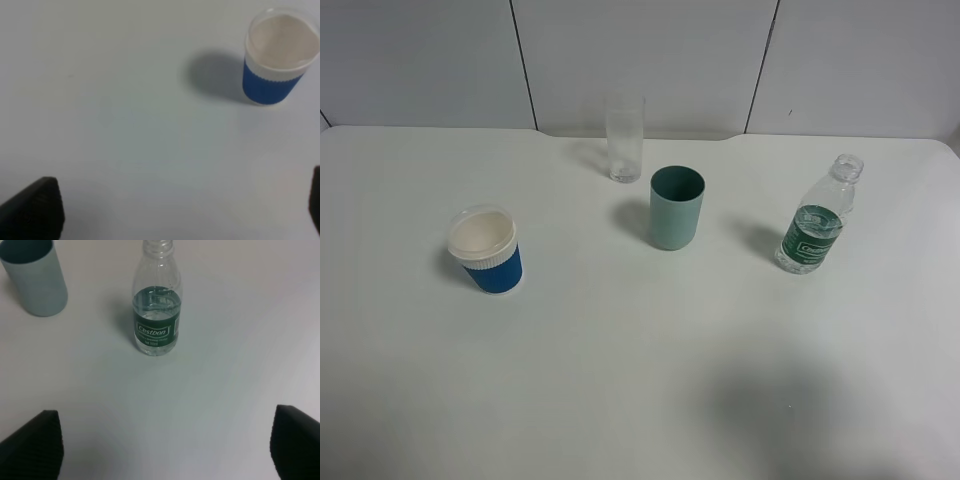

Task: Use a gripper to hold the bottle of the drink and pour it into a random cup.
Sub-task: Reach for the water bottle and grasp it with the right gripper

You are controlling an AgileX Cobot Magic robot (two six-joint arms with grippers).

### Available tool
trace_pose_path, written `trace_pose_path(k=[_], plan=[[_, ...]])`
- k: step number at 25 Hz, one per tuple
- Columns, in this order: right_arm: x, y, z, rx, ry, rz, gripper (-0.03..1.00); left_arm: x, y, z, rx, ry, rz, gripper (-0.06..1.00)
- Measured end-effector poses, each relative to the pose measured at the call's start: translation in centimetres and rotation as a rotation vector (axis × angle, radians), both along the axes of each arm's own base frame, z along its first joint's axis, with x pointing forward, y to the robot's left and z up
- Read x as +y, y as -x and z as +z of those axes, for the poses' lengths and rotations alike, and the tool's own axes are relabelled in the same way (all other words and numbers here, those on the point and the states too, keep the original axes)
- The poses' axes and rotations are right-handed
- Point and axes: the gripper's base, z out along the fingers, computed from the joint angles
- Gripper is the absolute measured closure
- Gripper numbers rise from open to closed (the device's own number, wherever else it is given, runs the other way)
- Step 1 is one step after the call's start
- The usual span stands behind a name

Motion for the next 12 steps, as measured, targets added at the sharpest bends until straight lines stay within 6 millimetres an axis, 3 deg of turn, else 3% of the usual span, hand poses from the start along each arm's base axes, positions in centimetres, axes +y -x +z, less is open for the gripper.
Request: trace_pose_path(k=[12], plan=[[0.0, 0.0, 0.0, 0.0, 0.0, 0.0, 0.15, 0.0, 0.0, 0.0, 0.0, 0.0, 0.0, -0.05]])
